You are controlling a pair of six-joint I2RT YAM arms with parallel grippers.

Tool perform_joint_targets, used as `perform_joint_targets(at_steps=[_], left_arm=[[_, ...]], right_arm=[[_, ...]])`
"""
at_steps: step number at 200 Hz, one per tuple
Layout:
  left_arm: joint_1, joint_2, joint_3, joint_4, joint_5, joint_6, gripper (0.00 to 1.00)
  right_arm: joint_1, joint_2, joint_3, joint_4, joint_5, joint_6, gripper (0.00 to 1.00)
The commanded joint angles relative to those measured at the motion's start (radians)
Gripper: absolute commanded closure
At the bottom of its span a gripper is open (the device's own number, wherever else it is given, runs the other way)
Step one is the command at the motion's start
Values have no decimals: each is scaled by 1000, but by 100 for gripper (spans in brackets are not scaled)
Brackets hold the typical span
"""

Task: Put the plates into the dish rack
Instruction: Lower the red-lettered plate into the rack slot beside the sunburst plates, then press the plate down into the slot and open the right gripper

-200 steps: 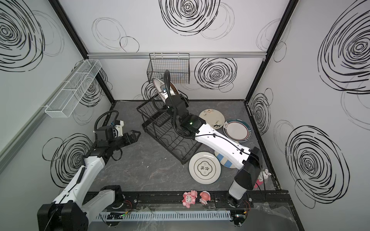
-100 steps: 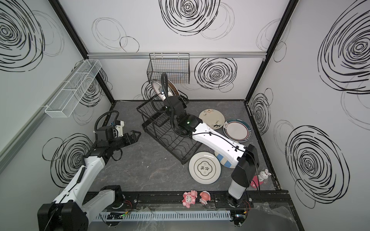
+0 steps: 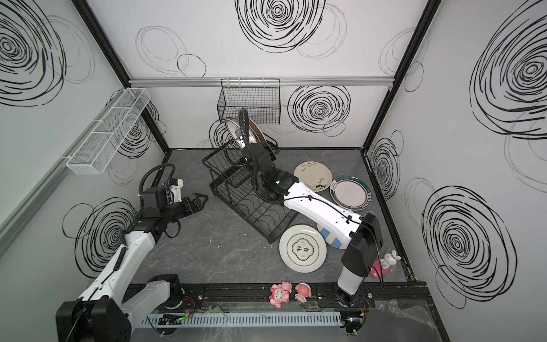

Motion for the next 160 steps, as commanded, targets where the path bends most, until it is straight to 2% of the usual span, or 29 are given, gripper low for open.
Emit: perform_joint_targets(at_steps=[1,160], left_arm=[[10,4,-12,34,18,19,4],[16,7,-14,36,28,17,4]], right_arm=[[-8,20,-2,53,17,10,100],[-35,90,20,48,-25,50,100]])
